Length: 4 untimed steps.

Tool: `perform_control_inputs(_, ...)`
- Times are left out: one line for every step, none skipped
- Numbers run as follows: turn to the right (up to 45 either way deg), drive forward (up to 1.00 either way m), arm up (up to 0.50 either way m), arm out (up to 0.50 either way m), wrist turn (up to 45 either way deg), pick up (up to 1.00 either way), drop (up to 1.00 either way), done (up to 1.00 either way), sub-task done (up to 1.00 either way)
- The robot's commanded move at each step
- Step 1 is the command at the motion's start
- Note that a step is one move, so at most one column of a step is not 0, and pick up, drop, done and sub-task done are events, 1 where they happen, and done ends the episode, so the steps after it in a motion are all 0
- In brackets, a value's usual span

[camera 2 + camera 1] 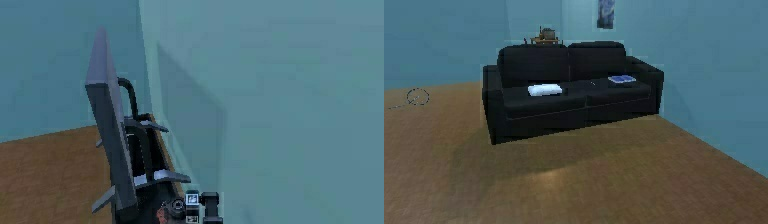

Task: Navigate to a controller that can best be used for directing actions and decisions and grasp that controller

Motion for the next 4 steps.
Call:
perform_control_inputs(0.0,0.0,0.0,0.0,45.0,0.0,0.0,0.0,0.0)
perform_control_inputs(0.0,0.0,0.0,0.0,45.0,0.0,0.0,0.0,0.0)
perform_control_inputs(0.0,0.0,0.0,0.0,24.0,0.0,0.0,0.0,0.0)
perform_control_inputs(0.0,0.0,-0.3,0.0,0.0,0.0,0.0,0.0,0.0)
